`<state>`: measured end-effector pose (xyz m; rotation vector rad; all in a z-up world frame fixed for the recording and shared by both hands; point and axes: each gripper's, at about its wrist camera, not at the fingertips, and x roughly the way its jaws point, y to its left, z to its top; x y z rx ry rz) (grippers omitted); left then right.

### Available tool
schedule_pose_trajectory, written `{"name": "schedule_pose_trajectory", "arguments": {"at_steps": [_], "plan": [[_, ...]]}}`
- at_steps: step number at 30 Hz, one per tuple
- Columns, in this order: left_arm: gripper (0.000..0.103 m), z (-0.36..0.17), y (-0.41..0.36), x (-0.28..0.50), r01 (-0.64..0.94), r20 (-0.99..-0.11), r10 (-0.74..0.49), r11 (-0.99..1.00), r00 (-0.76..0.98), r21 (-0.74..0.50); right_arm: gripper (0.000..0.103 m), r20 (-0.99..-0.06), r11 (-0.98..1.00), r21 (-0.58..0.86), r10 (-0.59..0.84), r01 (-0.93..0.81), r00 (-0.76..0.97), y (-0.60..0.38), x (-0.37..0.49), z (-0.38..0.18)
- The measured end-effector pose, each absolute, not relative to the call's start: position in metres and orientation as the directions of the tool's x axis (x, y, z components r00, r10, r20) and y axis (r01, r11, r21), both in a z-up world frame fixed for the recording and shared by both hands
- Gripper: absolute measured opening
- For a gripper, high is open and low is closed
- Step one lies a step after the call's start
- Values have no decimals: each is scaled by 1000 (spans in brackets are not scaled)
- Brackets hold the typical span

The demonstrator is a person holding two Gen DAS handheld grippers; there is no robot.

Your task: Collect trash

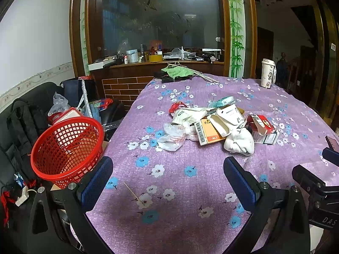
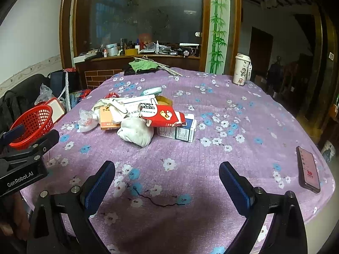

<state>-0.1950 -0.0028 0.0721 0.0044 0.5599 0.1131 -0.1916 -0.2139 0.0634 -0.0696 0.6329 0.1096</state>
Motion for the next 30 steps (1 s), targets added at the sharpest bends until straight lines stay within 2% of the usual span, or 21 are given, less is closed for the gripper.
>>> {"name": "schedule_pose_trajectory", "arguments": {"at_steps": [30], "plan": [[103, 66, -8, -194, -98, -541, 104, 994, 835, 39, 100, -623, 986, -45, 99, -162, 776, -207, -187, 54]]}}
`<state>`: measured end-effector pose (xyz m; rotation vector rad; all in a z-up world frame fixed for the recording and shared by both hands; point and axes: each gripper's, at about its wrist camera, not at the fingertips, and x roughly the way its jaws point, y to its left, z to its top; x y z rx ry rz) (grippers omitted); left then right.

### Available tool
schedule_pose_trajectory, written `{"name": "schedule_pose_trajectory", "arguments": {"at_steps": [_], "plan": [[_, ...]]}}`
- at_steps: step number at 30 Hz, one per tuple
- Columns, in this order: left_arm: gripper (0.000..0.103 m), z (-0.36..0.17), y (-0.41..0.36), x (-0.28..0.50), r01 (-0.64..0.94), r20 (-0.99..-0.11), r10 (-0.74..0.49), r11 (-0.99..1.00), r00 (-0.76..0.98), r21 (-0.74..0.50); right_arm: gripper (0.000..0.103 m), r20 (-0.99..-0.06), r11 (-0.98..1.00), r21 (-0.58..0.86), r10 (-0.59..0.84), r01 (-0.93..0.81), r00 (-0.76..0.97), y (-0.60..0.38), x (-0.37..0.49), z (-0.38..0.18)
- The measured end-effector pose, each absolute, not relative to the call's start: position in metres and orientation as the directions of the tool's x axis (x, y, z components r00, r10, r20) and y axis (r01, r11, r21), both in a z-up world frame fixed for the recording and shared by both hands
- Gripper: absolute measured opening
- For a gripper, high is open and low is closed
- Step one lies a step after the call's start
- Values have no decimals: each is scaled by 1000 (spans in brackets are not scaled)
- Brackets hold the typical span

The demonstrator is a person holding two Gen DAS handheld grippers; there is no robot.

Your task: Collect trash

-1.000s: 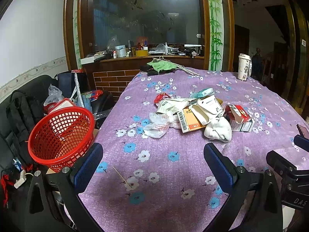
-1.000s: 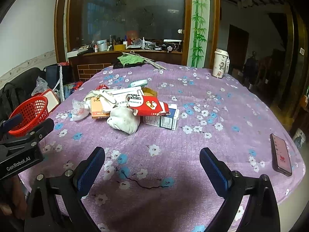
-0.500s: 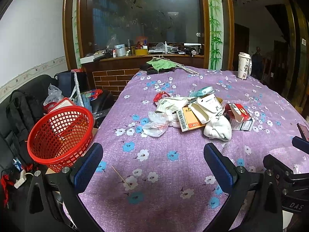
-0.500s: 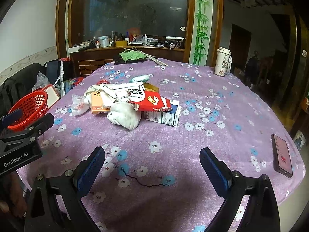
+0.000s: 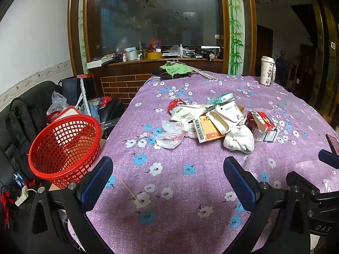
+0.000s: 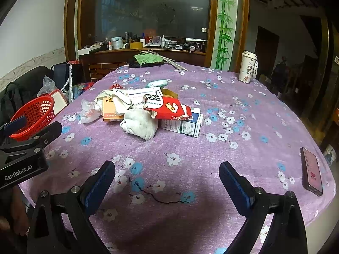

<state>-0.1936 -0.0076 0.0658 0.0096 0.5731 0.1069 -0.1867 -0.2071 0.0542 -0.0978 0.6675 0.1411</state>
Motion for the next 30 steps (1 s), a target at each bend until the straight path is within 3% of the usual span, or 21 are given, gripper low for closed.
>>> {"name": "schedule_pose_trajectory", "arguments": {"at_steps": [7, 10, 13, 16, 19, 22, 30], "plan": [[103, 65, -6, -190, -76, -554, 79, 997, 828, 27, 100, -633, 983, -14, 133, -182, 763, -216, -179, 55], [103, 67, 2, -179, -48, -584, 28, 999, 811, -18, 95, -639, 980, 23, 167, -199, 750, -225, -171, 58], [102, 69, 12, -166, -22, -612, -32, 997, 790, -80, 84, -656, 964, 102, 252, -247, 712, -235, -159, 60], [90, 73, 14, -149, 13, -639, -82, 994, 765, -113, 76, -666, 946, 154, 313, -285, 677, -241, -142, 62], [70, 76, 11, -127, 81, -677, -177, 982, 715, -171, 76, -673, 926, 230, 373, -299, 638, -247, -122, 63], [58, 79, 6, -104, 137, -698, -244, 969, 673, -206, 76, -660, 891, 316, 453, -325, 599, -249, -108, 62], [58, 89, 41, -72, 148, -702, -218, 976, 678, -161, 76, -672, 865, 317, 494, -388, 552, -228, -102, 59]]}}
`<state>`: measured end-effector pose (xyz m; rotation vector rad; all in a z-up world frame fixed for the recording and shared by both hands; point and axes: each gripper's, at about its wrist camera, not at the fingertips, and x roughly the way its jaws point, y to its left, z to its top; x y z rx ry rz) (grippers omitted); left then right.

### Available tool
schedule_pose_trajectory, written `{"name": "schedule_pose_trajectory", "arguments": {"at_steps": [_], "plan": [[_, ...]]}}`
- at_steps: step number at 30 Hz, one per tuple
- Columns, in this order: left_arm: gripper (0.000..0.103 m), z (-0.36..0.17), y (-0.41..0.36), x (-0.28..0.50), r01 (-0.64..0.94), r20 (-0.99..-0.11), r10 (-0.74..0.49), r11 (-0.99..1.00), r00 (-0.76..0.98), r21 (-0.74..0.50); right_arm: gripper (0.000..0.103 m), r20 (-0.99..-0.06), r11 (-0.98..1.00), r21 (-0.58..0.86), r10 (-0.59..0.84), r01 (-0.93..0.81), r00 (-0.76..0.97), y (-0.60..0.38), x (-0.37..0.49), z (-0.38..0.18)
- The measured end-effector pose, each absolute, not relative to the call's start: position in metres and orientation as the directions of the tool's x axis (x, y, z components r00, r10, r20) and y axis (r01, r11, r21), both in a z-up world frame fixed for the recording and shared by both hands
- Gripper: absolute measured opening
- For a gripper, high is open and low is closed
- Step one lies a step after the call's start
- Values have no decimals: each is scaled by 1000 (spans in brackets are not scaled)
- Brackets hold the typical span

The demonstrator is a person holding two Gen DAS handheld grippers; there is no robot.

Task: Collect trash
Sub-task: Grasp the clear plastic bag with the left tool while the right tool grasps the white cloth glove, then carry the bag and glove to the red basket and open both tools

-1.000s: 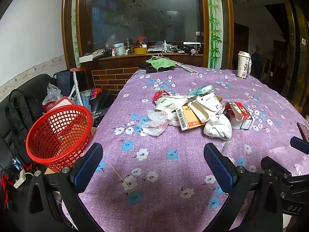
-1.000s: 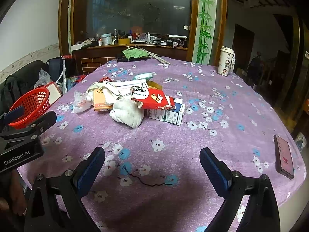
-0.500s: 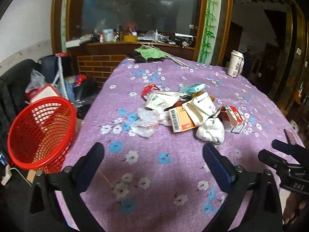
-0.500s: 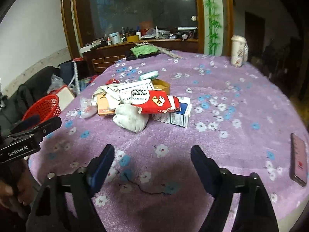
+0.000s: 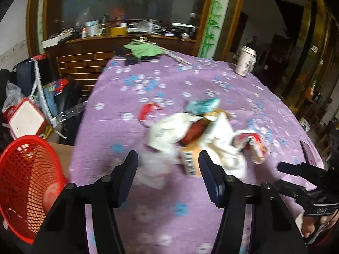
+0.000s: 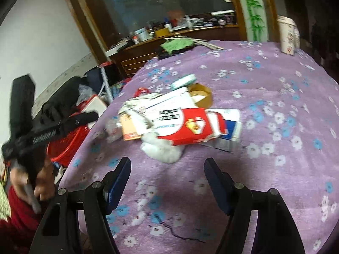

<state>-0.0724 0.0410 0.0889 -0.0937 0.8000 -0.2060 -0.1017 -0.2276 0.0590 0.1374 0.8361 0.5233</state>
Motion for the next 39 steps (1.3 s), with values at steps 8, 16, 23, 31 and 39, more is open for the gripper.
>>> {"name": "schedule_pose_trajectory", "arguments": {"at_steps": [8, 16, 23, 31, 39], "plan": [[71, 61, 37, -60, 209, -753, -214, 972, 622, -103, 76, -712, 858, 297, 491, -418, 502, -197, -81, 44], [61, 37, 30, -34, 198, -788, -205, 974, 581, -108, 76, -754, 878, 288, 454, -383, 475, -184, -53, 28], [34, 28, 22, -37, 208, -796, -234, 968, 557, -140, 42, -766, 892, 248, 420, -378, 487, -177, -43, 21], [32, 44, 22, -76, 203, -751, -291, 956, 593, -209, 36, -736, 867, 271, 467, -419, 490, -186, -75, 32], [32, 86, 39, -119, 165, -673, -269, 962, 689, -216, 36, -686, 809, 268, 542, -523, 486, -172, -106, 62]]}}
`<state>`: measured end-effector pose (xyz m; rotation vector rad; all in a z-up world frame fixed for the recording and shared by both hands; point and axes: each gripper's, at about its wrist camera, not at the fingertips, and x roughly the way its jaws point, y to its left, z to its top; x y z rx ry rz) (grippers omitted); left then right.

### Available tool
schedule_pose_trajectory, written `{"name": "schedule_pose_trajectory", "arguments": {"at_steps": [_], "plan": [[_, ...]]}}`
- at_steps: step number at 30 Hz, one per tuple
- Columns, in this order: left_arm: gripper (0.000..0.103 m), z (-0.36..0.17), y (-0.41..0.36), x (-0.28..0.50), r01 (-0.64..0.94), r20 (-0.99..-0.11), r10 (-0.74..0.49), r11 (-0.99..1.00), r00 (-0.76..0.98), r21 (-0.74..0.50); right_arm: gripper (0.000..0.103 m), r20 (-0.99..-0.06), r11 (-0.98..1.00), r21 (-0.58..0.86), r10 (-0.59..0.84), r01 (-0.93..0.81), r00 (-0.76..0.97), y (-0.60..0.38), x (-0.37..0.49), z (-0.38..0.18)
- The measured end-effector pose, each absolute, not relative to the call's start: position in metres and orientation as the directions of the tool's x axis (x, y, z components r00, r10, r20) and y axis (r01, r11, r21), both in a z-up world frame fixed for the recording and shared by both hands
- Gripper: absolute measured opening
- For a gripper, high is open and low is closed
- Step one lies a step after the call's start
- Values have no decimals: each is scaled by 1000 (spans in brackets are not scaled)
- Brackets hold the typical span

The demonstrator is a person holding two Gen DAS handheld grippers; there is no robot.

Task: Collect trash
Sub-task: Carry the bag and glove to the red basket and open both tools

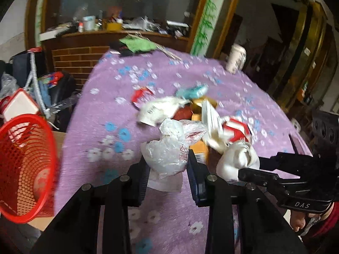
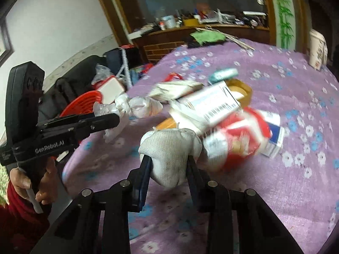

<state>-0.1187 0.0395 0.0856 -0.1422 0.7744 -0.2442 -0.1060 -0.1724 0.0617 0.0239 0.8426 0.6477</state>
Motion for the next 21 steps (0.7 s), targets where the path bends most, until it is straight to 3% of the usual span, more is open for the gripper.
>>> {"name": "schedule_pose_trajectory", "arguments": {"at_steps": [10, 21], "plan": [[32, 110, 142, -154, -111, -635, -24, 979, 772, -173, 36, -680, 683, 244, 627, -689, 381, -74, -91, 93], [33, 97, 255, -164, -361, -658, 175, 919, 733, -158, 39, -699, 554, 275, 676, -786, 231, 80, -59, 93]]}}
